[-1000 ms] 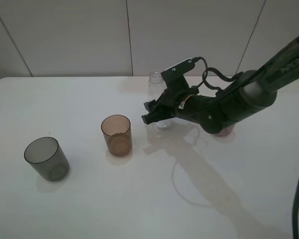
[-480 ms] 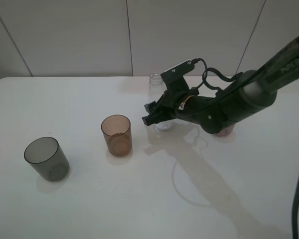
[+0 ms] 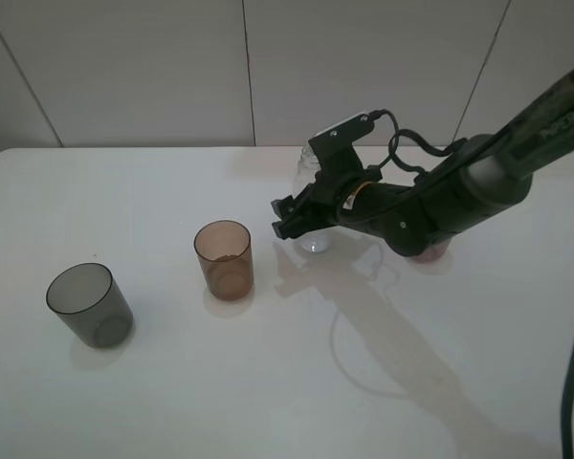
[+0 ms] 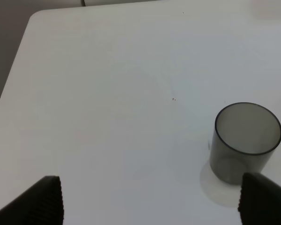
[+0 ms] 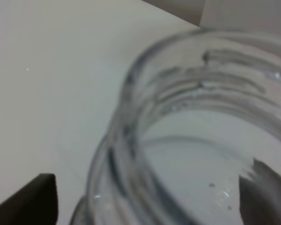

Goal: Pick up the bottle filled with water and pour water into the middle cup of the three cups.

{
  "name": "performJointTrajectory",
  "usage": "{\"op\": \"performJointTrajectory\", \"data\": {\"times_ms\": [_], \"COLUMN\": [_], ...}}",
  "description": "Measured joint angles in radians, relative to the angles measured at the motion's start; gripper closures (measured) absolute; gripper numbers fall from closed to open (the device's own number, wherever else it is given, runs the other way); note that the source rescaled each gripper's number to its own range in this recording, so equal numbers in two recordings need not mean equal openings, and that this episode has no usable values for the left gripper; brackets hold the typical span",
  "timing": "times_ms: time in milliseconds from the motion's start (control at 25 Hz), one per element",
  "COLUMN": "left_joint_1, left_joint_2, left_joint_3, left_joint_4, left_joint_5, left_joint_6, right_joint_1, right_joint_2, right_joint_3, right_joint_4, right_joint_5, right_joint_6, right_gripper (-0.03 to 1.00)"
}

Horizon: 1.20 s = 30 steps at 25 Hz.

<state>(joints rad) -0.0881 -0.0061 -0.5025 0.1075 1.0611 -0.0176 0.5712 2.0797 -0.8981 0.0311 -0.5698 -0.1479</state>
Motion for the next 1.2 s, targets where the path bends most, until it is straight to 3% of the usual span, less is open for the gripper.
{"op": "performJointTrajectory", "data": {"times_ms": [80,160,480,680,840,960,1200], "left_joint_1": [0.000,0.000,0.000,0.000,0.000,0.000,0.000], "left_joint_2": [0.000,0.000,0.000,0.000,0.000,0.000,0.000], "left_joint_3": [0.000,0.000,0.000,0.000,0.000,0.000,0.000], "left_joint_4": [0.000,0.000,0.000,0.000,0.000,0.000,0.000], "left_joint_5": [0.000,0.000,0.000,0.000,0.000,0.000,0.000], "left_joint_6": [0.000,0.000,0.000,0.000,0.000,0.000,0.000], "right_joint_1": [0.000,0.000,0.000,0.000,0.000,-0.008,-0.153], "right_joint_2": [-0.012,-0.031,-0.133,-0.239,-0.349,-0.428,-0.534], "right_joint_3": [0.000,0.000,0.001,0.002,0.002,0.002,0.002], "right_joint_4": [0.001,0.003,0.047,0.056,0.156,0.248,0.277], "right_joint_5": [-0.013,-0.021,-0.014,0.042,0.184,0.344,0.763], "right_joint_6": [0.000,0.000,0.000,0.000,0.000,0.000,0.066], "right_gripper": [0.23,0.18,0.14,0.14,0.14,0.14,0.14]}}
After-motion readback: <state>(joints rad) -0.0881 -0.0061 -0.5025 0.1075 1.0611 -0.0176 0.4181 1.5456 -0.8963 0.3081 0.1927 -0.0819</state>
